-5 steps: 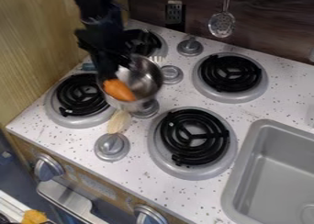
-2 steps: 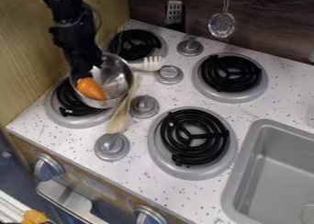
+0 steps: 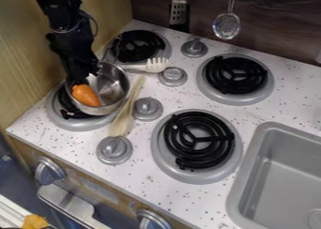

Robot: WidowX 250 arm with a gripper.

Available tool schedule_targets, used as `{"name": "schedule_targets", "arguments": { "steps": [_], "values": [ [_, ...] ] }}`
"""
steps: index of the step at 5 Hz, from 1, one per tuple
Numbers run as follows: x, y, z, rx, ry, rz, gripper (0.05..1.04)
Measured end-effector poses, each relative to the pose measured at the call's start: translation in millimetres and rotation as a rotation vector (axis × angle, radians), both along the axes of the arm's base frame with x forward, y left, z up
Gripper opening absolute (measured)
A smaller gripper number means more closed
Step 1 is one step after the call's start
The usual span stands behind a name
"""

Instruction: Move the silver pot in the left burner

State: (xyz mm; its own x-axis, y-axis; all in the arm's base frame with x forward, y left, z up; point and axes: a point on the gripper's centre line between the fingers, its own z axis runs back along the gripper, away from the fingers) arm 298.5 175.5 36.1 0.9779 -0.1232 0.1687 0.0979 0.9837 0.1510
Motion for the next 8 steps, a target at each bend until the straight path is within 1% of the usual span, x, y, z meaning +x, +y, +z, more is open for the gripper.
{"name": "schedule_targets", "arguments": {
  "steps": [1, 2, 3, 4, 5, 6, 7, 8],
  "values": [
    [0.8, 3.8, -7.3, -0.010, 0.004, -0.001, 0.122],
    [0.5, 6.1, -7.5, 0.006, 0.007, 0.009, 0.266],
    [-0.1, 8.9, -7.4, 0.024, 0.004, 0.023, 0.587],
    [-5.5, 6.1, -7.5, 0.063, 0.042, 0.047, 0.843],
    [-4.7, -5.3, 15.1, 0.123, -0.014, 0.059, 1.003],
    [-5.4, -21.4, 28.6, 0.133, -0.039, 0.110, 1.001],
    [-8.8, -46.4, 47.4, 0.134, -0.056, 0.208, 1.001],
    [-15.5, -71.8, 51.4, 0.096, -0.063, 0.333, 1.001]
  ]
}}
